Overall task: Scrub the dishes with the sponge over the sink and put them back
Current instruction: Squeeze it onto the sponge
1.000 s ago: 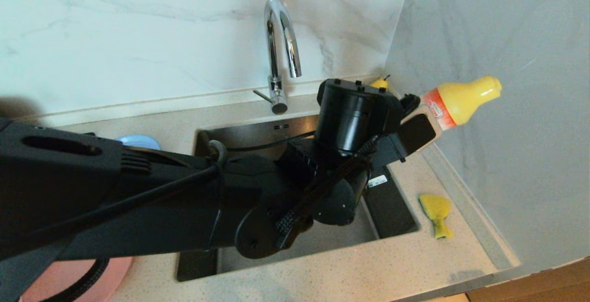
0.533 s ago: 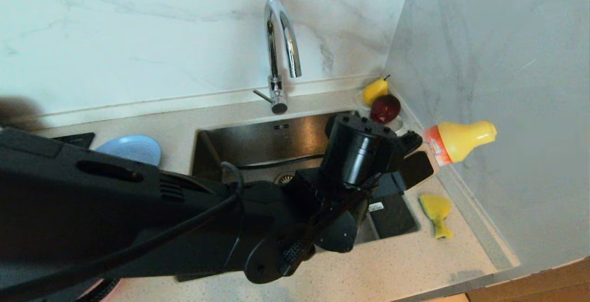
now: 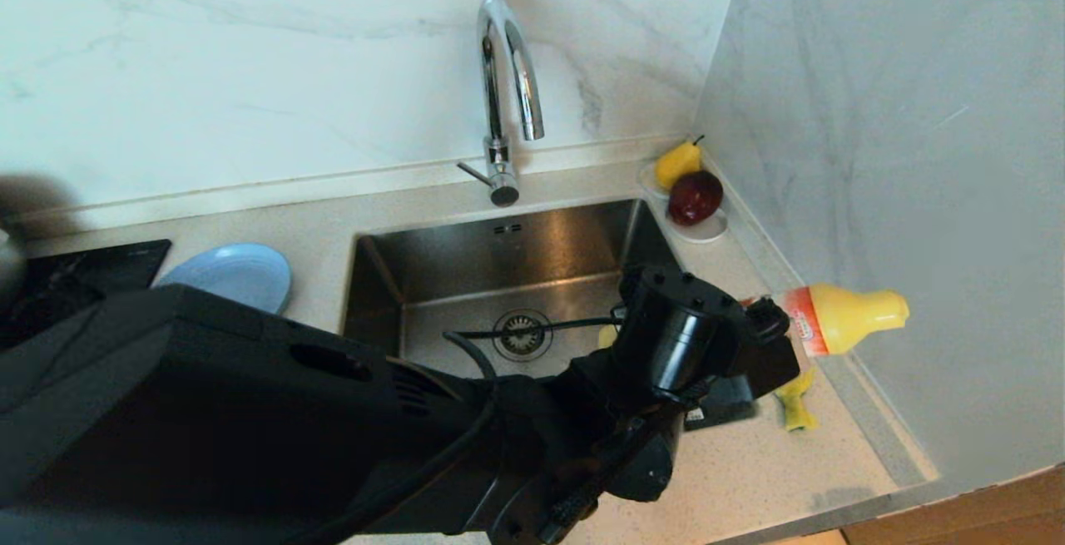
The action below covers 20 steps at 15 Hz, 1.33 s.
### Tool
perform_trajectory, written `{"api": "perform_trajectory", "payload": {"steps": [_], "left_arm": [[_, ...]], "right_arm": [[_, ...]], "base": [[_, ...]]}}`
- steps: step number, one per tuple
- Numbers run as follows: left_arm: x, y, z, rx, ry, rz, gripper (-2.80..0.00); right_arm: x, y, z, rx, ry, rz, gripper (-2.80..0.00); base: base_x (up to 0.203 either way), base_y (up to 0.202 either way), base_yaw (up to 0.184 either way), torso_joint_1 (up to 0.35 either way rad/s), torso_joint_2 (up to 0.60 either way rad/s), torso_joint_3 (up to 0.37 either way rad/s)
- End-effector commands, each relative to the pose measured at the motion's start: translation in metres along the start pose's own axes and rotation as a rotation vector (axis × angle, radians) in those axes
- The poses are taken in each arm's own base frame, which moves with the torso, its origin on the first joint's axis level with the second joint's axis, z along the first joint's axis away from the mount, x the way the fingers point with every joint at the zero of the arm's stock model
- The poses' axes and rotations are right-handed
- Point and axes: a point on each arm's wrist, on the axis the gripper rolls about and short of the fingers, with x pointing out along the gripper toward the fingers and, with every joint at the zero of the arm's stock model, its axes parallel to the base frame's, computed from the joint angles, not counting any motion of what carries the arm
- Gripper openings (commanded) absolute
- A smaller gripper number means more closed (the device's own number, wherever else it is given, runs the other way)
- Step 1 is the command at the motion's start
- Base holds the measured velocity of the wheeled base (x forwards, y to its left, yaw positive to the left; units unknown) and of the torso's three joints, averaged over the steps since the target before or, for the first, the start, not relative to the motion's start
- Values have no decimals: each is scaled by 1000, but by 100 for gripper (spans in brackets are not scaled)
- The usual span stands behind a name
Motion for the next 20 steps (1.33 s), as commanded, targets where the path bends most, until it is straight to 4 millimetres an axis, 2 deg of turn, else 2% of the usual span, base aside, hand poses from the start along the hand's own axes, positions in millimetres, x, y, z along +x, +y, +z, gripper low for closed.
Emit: {"api": "perform_trajectory", "payload": {"steps": [1, 12, 16, 20], "left_arm": [[5, -11, -3, 39, 16, -19, -280], [22, -38, -15, 191, 150, -3, -280], [23, -40, -17, 260, 170, 3, -280], [28, -46, -20, 285, 267, 50, -280]], "right_arm": [[0, 0, 0, 0, 0, 1, -280], [0, 0, 0, 0, 0, 1, -280], [0, 0, 0, 0, 0, 1, -280], [0, 0, 0, 0, 0, 1, -280]], "base": [[0, 0, 0, 0, 0, 0], [0, 0, 0, 0, 0, 0], [0, 0, 0, 0, 0, 0], [0, 0, 0, 0, 0, 0]]}}
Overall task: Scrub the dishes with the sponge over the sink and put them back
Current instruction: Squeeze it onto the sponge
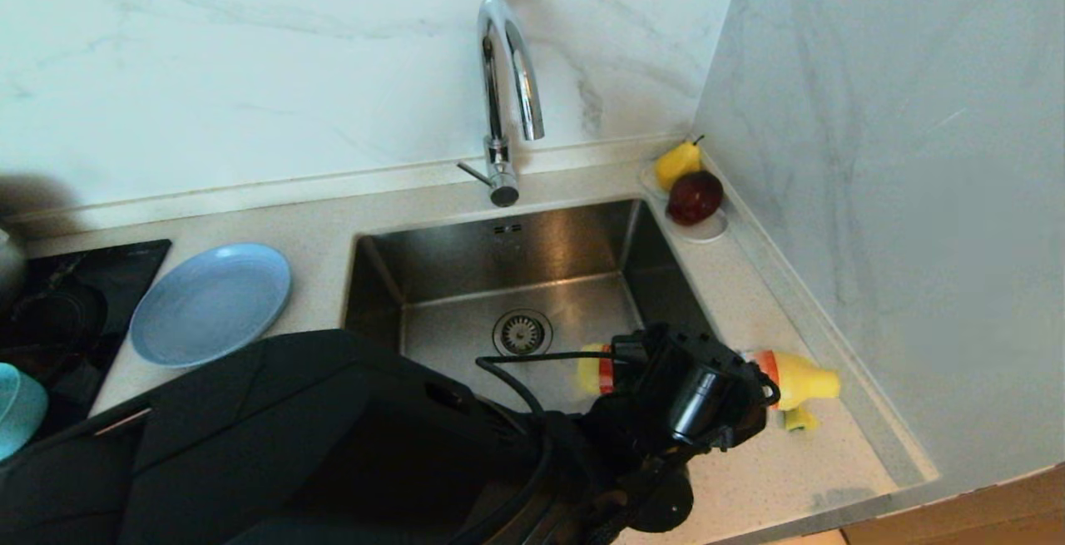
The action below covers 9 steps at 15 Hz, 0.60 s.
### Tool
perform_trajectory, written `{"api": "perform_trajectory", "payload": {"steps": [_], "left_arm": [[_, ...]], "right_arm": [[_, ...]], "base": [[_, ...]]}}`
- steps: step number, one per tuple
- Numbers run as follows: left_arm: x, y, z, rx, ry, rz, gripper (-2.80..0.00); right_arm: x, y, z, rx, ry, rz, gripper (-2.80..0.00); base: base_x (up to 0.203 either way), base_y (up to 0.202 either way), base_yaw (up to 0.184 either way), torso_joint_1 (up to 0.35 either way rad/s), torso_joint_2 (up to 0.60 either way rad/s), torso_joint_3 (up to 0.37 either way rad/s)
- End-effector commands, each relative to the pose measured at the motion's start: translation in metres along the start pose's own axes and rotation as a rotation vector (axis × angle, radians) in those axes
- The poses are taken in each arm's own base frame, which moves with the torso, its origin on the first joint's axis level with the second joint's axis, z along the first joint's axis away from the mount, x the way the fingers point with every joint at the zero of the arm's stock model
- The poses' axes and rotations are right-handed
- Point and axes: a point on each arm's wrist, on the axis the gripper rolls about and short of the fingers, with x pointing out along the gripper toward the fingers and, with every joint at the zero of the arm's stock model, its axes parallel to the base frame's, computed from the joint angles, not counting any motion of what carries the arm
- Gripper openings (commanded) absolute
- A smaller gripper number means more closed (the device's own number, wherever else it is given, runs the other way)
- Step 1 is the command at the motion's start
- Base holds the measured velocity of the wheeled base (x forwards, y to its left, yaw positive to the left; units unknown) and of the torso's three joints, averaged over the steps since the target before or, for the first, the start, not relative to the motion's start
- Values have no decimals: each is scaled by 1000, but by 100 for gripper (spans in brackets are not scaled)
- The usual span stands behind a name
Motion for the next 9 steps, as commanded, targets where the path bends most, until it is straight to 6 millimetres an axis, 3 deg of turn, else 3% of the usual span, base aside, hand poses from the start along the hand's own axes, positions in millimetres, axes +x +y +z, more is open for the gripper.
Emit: {"api": "perform_trajectory", "payload": {"steps": [1, 9], "left_arm": [[4, -6, 0, 24, 32, 5, -280], [12, -18, 13, 52, 120, 55, -280]], "right_arm": [[0, 0, 0, 0, 0, 1, -280], [0, 0, 0, 0, 0, 1, -280]], "base": [[0, 0, 0, 0, 0, 0], [0, 0, 0, 0, 0, 0]]}}
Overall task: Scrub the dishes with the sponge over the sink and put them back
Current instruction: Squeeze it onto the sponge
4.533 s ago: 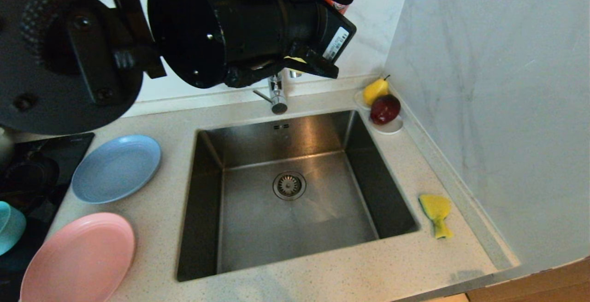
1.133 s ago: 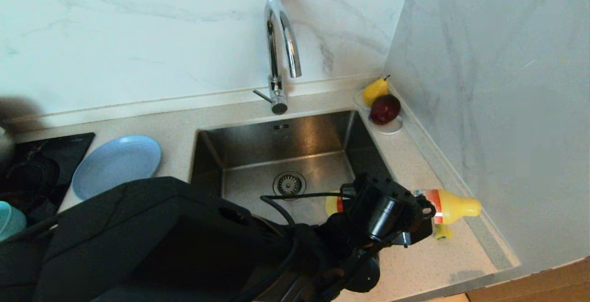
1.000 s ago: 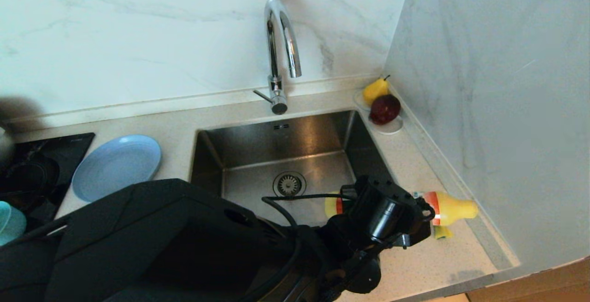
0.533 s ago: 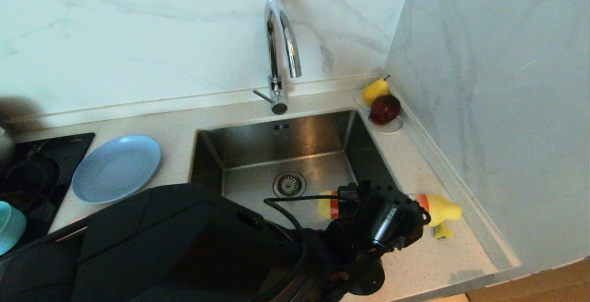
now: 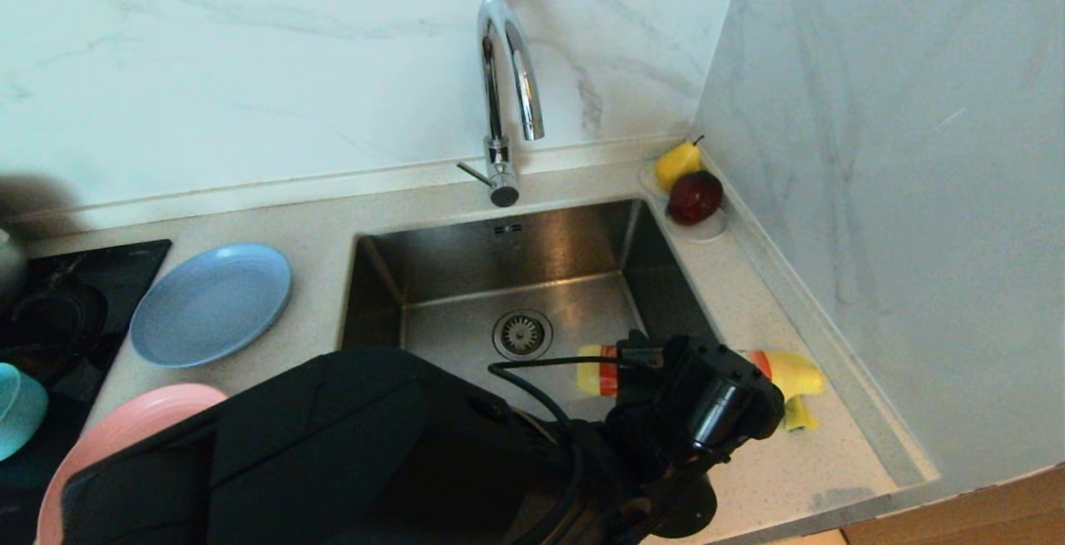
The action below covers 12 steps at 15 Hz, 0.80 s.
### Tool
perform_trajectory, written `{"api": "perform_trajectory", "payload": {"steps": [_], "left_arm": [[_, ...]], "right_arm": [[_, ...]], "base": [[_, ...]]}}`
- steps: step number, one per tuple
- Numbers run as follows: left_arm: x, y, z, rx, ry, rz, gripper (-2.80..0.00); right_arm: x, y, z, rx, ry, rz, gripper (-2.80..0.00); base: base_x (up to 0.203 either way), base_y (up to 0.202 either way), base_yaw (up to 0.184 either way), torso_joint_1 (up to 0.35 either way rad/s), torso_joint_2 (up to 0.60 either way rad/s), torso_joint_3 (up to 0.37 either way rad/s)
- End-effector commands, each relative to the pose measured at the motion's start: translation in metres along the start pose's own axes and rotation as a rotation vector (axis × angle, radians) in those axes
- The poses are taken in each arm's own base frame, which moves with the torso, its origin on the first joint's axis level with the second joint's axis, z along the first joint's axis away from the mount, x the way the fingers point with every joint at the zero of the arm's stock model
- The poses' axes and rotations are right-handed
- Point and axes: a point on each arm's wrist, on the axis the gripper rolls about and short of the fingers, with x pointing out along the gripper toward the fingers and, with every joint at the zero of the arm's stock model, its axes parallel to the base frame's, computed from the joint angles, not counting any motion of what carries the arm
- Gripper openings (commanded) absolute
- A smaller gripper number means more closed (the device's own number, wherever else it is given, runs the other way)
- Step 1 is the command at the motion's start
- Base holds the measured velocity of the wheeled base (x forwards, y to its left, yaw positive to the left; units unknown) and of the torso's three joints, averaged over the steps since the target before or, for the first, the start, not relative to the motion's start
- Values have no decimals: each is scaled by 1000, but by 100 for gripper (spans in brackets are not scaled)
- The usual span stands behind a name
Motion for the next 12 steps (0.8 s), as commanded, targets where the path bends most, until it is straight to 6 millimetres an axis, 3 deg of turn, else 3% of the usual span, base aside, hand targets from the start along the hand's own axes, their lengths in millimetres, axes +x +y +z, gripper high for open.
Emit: {"api": "perform_trajectory", "payload": {"steps": [1, 12], "left_arm": [[3, -8, 2, 15, 20, 3, -280], [12, -26, 18, 34, 78, 36, -280]], "right_arm": [[0, 0, 0, 0, 0, 0, -280], [0, 0, 0, 0, 0, 0, -280]], "base": [[0, 0, 0, 0, 0, 0], [0, 0, 0, 0, 0, 0]]}}
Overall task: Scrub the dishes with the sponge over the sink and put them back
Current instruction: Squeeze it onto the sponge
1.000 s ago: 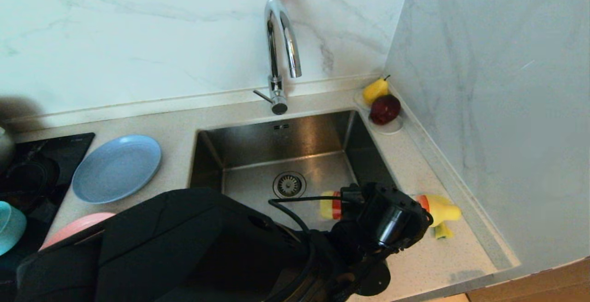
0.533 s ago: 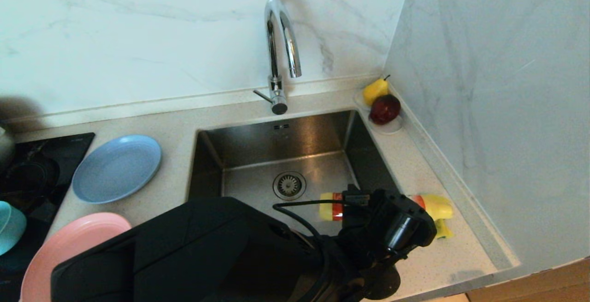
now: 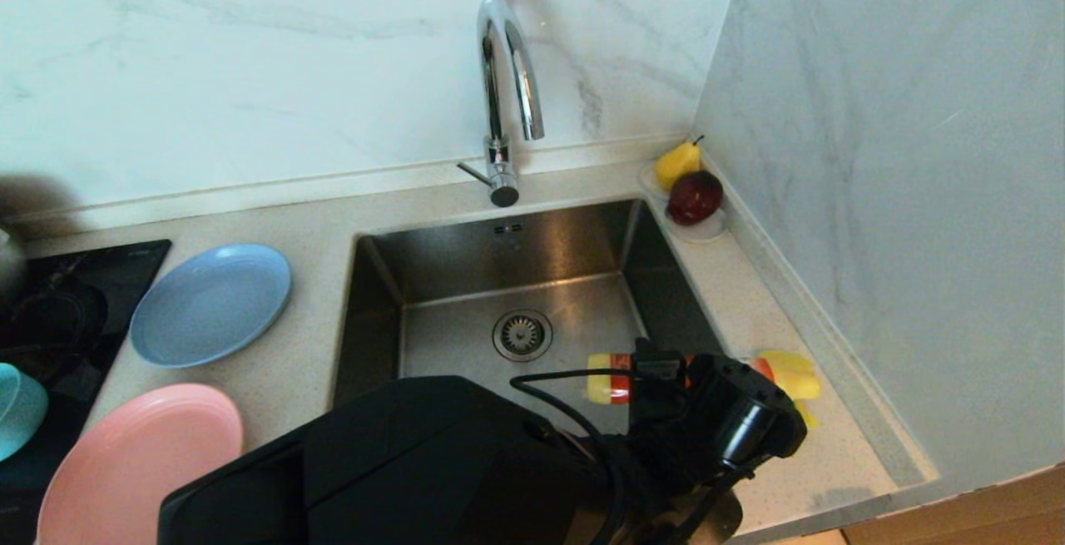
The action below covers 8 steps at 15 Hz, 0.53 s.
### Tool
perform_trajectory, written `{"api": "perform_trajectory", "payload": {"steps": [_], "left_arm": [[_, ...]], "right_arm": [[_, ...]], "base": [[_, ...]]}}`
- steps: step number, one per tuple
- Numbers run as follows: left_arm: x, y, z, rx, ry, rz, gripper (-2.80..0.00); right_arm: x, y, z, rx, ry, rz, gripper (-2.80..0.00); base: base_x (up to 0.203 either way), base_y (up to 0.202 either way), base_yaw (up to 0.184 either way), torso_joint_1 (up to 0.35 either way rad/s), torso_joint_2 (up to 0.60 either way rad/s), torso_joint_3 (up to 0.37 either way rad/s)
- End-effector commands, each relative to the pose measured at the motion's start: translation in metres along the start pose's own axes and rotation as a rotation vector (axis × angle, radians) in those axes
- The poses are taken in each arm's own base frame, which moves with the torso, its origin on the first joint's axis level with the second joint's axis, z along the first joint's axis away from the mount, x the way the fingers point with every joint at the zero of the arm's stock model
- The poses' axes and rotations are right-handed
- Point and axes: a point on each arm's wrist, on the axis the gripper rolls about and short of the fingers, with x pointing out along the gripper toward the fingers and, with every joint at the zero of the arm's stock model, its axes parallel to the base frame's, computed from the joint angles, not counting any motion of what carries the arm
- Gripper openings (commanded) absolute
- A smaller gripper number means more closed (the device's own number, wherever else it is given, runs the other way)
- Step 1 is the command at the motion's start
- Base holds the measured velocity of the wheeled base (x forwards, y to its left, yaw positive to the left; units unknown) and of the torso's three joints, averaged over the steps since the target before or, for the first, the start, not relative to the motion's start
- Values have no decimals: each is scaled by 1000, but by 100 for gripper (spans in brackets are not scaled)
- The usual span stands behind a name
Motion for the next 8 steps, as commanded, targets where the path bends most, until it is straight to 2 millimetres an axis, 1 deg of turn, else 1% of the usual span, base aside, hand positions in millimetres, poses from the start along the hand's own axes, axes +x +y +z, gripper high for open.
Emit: {"api": "perform_trajectory", "payload": {"steps": [1, 5, 8], "left_arm": [[1, -5, 1, 12, 7, 1, -280], [0, -6, 1, 23, 12, 2, -280], [1, -12, 0, 45, 30, 0, -280]], "right_arm": [[0, 0, 0, 0, 0, 0, -280], [0, 0, 0, 0, 0, 0, -280], [0, 0, 0, 0, 0, 0, -280]], "base": [[0, 0, 0, 0, 0, 0], [0, 0, 0, 0, 0, 0], [0, 0, 0, 0, 0, 0]]}}
